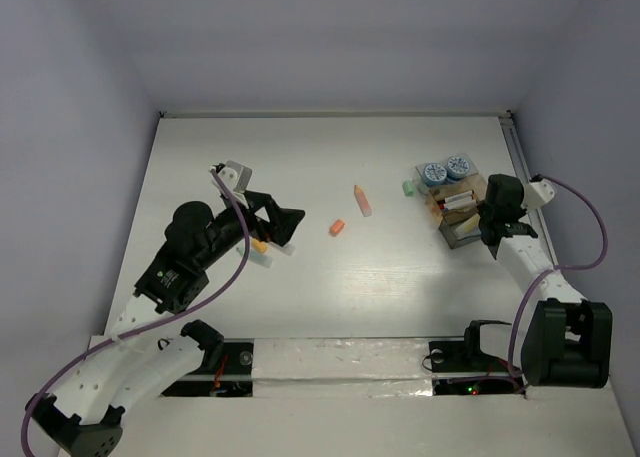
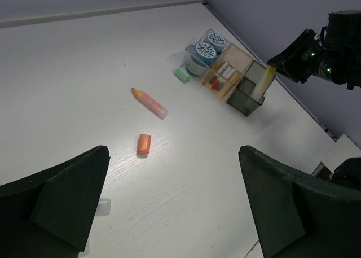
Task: Sort the stationery into containers
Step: Place the pen in the storage box.
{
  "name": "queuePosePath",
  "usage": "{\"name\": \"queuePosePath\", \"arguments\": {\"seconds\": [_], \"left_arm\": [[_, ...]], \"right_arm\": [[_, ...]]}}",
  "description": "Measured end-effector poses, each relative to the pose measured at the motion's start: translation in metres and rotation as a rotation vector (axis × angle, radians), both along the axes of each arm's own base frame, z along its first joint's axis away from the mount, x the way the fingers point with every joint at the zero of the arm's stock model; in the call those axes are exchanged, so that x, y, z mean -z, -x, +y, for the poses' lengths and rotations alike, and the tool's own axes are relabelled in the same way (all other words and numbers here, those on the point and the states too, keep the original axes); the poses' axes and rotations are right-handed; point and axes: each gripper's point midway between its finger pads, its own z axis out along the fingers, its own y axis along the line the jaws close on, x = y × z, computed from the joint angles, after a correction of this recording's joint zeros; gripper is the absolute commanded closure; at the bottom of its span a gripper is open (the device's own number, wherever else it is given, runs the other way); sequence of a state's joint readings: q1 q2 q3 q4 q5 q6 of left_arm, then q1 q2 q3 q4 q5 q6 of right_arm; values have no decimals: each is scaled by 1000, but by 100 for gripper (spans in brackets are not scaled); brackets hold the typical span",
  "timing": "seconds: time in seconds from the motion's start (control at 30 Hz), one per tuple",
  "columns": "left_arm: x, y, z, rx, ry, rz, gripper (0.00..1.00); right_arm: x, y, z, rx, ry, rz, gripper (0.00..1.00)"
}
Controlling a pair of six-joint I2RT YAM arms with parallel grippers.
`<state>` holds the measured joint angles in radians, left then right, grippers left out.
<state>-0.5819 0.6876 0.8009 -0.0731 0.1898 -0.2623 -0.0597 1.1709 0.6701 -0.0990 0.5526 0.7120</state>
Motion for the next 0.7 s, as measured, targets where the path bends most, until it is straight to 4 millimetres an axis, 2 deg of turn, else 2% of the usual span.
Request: {"name": "queuePosePath", "arguments": {"seconds": [0.07, 0.17, 0.27, 0.43, 0.53, 0.57, 0.63, 0.67, 0.7], "left_arm": [[1, 0, 0, 0, -1, 1, 1], [2, -1, 0, -1, -4, 4, 1], [2, -1, 0, -4, -5, 4, 1], [2, -2, 0, -7, -8, 5, 1], [4, -3, 0, -9, -11, 9, 1], [5, -3, 0, -11, -12, 11, 1], [6, -5, 0, -14, -15, 15, 1], [7, -5, 0, -16, -17, 18, 1], [7, -6, 1, -21, -18, 19, 1]], "right_arm": [[0, 0, 0, -2, -1, -3, 57], [-4, 0, 2, -13, 0, -11, 40], [-14, 0, 5, -42, 6, -34, 33], [-36, -5, 15, -128, 16, -69, 31], [-48, -13, 28, -224, 9, -88, 39], [-52, -15, 34, -264, 2, -95, 46], [-59, -20, 54, -367, -9, -102, 53], [-61, -22, 64, -411, -12, -102, 63], [-65, -24, 76, -465, -11, -98, 67]]}}
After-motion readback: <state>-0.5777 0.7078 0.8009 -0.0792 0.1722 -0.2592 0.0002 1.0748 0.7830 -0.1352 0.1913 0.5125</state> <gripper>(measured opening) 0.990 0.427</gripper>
